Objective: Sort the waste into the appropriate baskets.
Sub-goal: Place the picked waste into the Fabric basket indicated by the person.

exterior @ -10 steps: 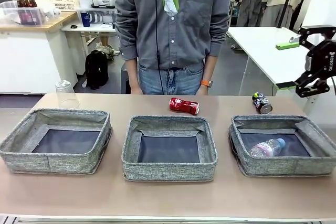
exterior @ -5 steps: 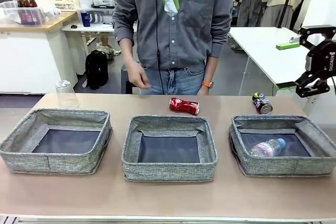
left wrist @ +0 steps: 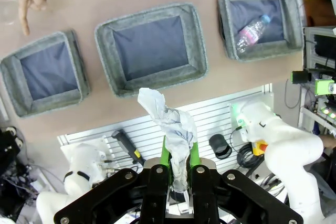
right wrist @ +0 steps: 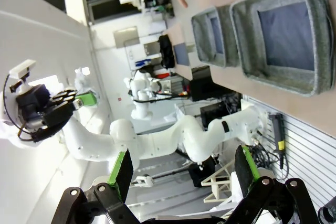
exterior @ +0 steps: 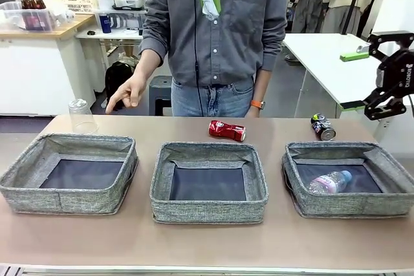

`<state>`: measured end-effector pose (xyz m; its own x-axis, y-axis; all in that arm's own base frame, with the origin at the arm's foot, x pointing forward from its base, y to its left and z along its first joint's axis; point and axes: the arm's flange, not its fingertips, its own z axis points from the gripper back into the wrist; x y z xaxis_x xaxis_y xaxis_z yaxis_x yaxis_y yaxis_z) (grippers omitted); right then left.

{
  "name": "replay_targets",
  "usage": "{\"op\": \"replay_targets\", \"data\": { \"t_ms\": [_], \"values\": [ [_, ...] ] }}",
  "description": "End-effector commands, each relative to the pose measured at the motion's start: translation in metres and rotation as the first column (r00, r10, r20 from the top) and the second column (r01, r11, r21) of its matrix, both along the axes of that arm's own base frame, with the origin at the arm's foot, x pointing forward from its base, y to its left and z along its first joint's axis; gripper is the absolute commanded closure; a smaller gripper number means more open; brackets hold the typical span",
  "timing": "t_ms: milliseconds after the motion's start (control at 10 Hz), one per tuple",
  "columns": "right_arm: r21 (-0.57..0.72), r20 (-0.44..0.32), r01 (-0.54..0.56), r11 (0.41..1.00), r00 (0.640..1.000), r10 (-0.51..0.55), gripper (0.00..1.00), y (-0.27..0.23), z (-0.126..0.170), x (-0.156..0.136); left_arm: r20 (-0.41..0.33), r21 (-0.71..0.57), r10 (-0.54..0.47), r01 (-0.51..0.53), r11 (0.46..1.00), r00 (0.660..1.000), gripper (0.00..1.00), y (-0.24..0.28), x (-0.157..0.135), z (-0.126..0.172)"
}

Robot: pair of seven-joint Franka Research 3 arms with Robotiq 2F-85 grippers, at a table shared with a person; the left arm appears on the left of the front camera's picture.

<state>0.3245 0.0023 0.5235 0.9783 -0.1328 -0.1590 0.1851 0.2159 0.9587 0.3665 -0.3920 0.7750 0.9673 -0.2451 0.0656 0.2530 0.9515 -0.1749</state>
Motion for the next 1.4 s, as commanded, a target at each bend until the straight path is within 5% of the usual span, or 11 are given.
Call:
{"op": "replay_targets", "data": {
  "t_ms": [0,500,900,1300],
  "values": [
    [0.011,-0.018,0.011,1.0,1.0,-0.01,0.0,0.001,0.008,0.0,-0.003,-0.01,0.006,-0.006,1.0,1.0,0.9,0.003,-0.006,-0.001],
    [0.011,-0.018,0.011,1.0,1.0,-0.01,0.0,0.001,0.008,0.0,0.028,0.027,-0.022,0.021,0.999,0.999,0.9,0.008,-0.002,-0.009],
    [0.011,-0.018,0.011,1.0,1.0,-0.01,0.0,0.001,0.008,0.0,-0.03,0.056,-0.068,0.069,0.996,0.997,0.9,0.087,-0.011,-0.076],
    [0.011,-0.018,0.011,1.0,1.0,-0.01,0.0,0.001,0.008,0.0,-0.079,0.085,0.089,-0.082,0.993,0.993,0.9,0.181,-0.004,-0.163]
  ]
}}
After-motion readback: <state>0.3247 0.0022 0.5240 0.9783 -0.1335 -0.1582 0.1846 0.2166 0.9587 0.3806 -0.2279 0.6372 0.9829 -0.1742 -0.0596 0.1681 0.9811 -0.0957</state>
